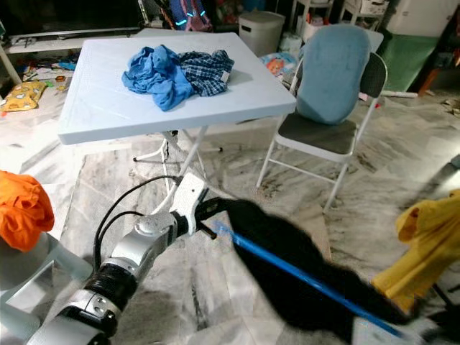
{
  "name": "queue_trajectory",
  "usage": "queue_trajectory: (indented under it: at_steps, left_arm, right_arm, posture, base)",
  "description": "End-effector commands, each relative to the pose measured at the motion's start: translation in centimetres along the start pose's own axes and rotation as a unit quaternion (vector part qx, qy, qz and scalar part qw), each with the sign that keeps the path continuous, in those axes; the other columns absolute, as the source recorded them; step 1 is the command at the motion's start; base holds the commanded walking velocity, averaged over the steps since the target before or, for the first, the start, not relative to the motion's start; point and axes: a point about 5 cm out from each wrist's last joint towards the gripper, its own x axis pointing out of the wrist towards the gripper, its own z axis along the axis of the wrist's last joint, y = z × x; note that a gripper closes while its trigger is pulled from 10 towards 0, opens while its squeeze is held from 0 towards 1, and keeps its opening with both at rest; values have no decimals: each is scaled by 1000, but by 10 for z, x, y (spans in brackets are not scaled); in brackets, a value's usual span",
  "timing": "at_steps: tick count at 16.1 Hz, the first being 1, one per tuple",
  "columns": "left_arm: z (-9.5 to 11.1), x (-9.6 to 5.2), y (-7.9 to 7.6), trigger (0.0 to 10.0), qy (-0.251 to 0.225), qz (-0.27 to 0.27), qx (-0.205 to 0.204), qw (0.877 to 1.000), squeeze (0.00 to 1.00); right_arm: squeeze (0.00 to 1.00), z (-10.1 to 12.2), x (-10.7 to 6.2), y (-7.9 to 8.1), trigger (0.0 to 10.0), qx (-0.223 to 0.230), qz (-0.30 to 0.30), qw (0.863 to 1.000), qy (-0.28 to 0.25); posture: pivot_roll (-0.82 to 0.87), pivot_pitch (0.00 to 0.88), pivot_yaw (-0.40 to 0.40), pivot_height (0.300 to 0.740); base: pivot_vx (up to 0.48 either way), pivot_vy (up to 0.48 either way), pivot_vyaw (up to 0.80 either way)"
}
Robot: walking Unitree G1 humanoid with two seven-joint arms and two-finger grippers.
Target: Hang hanger
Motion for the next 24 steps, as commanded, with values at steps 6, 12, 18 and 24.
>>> queue_trajectory:
  at_steps: [6,12,18,24]
  left_arm:
    - [-3,3,-10,0,4,-14,9,1000,0]
    - [-11,-3,-15,10000,-18,-20,33,999,1000]
    - [-15,-6,-28,10000,-12,-90,115,989,1000]
    - [-5,-27,-56,10000,-94,-237,217,942,1000]
  right_arm:
    - [0,34,-27,-60,10000,79,-122,981,-129]
    - [0,64,11,-54,10000,50,-99,980,-167]
    - [0,64,21,-63,10000,-26,-74,989,-125]
    - [0,35,41,-66,10000,-122,52,991,-6]
  posture:
    - [-31,0,-36,740]
    - [-7,0,-53,740]
    - [-21,0,-51,740]
    - [-4,0,-61,740]
  base:
    - [0,0,0]
    - [0,0,0]
    - [0,0,0]
    - [0,0,0]
